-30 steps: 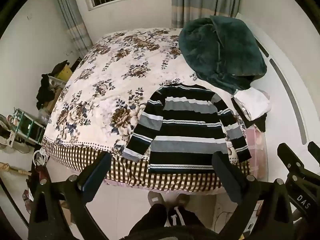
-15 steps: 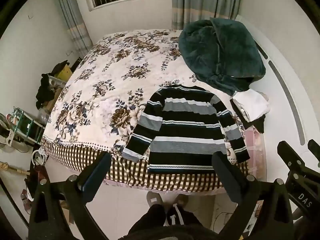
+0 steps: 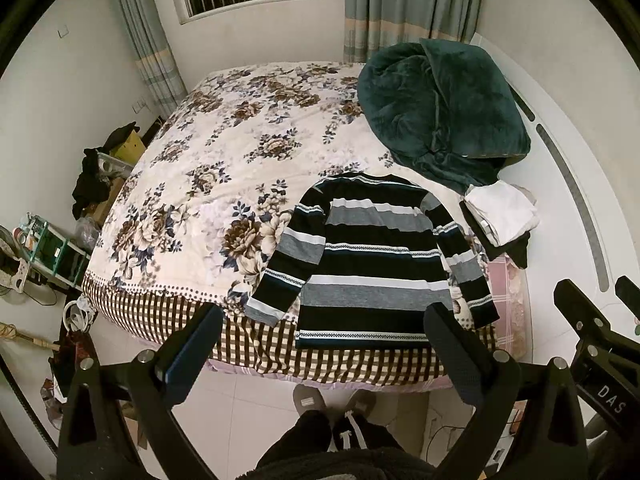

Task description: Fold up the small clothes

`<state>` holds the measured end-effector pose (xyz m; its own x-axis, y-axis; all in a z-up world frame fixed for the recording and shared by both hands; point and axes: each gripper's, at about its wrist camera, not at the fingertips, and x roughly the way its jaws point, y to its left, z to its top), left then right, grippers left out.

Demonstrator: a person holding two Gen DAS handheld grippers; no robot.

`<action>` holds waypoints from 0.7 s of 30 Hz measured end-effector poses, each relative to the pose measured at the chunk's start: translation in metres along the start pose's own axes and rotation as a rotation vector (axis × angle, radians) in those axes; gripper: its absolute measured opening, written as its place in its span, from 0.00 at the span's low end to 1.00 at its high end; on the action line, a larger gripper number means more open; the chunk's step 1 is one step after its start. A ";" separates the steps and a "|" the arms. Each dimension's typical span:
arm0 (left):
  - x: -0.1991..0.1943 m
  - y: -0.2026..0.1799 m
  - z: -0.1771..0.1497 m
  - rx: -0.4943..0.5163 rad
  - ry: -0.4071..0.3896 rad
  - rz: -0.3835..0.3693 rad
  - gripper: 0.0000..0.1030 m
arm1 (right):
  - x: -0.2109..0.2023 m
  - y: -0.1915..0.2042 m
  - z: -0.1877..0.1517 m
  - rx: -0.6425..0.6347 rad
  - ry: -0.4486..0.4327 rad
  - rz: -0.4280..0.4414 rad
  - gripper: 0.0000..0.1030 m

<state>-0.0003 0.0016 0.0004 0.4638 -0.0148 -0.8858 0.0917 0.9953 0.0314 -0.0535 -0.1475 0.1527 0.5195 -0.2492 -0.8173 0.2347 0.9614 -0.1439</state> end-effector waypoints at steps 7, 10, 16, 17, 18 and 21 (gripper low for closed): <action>0.000 0.000 0.000 -0.001 -0.003 -0.002 1.00 | 0.000 -0.001 -0.001 -0.001 -0.002 0.001 1.00; 0.000 0.000 -0.001 -0.001 -0.004 -0.002 1.00 | 0.001 -0.001 -0.002 -0.002 -0.004 -0.001 1.00; 0.000 0.000 -0.001 -0.002 -0.007 -0.002 1.00 | -0.005 0.003 0.006 -0.001 -0.006 0.001 1.00; 0.000 0.000 -0.001 -0.002 -0.008 -0.002 1.00 | -0.004 0.002 0.005 -0.003 -0.006 0.000 1.00; 0.000 0.000 -0.001 -0.001 -0.008 -0.001 1.00 | -0.006 0.004 0.008 -0.002 -0.006 -0.001 1.00; 0.000 0.000 -0.001 -0.001 -0.009 0.000 1.00 | -0.005 0.003 0.007 -0.003 -0.008 0.001 1.00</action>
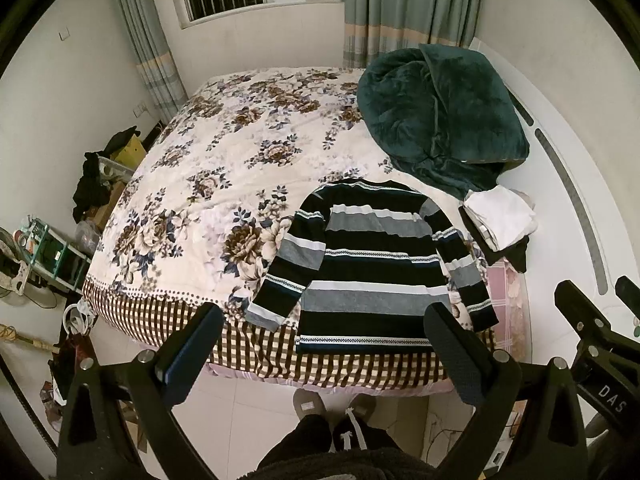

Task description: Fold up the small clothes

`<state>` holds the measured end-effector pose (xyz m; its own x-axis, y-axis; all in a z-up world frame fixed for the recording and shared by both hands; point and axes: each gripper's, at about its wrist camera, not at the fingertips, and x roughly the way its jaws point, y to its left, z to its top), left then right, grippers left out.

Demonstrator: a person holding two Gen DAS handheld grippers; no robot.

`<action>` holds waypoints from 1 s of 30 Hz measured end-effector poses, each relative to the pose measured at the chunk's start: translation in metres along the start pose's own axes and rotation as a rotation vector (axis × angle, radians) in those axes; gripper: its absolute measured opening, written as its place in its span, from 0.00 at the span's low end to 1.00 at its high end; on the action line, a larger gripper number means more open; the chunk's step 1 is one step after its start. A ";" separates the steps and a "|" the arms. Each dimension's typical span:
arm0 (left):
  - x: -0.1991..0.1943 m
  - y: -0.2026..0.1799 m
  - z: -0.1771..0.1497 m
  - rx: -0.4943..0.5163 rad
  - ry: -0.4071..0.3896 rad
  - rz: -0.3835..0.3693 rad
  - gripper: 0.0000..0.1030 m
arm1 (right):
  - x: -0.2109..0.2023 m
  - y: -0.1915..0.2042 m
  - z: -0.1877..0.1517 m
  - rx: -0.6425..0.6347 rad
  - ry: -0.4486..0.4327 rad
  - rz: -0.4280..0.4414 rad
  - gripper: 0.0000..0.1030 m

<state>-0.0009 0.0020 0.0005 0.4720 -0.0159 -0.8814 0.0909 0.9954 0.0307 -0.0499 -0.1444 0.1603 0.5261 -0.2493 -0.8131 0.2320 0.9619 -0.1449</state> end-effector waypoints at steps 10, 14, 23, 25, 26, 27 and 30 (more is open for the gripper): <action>-0.005 -0.001 0.006 -0.001 -0.004 -0.002 1.00 | -0.001 0.000 0.002 0.001 -0.001 0.001 1.00; -0.006 -0.001 0.007 -0.002 -0.004 -0.003 1.00 | -0.001 -0.001 0.001 -0.001 -0.004 0.001 1.00; -0.012 0.001 0.029 -0.003 -0.007 -0.003 1.00 | -0.002 -0.001 0.000 0.000 -0.006 0.002 1.00; -0.012 0.001 0.029 -0.004 -0.007 -0.004 1.00 | -0.002 -0.001 0.000 -0.001 -0.007 0.001 1.00; -0.012 0.001 0.029 -0.004 -0.007 -0.004 1.00 | -0.002 -0.001 0.000 -0.001 -0.007 0.001 1.00; -0.012 -0.001 0.031 -0.005 -0.007 -0.003 1.00 | -0.002 -0.001 0.000 -0.001 -0.007 0.002 1.00; -0.013 -0.001 0.035 -0.004 -0.006 -0.005 1.00 | -0.002 -0.001 -0.001 0.000 -0.007 0.002 1.00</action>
<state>0.0233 -0.0023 0.0283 0.4772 -0.0216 -0.8785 0.0901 0.9956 0.0244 -0.0518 -0.1449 0.1618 0.5324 -0.2485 -0.8092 0.2312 0.9623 -0.1434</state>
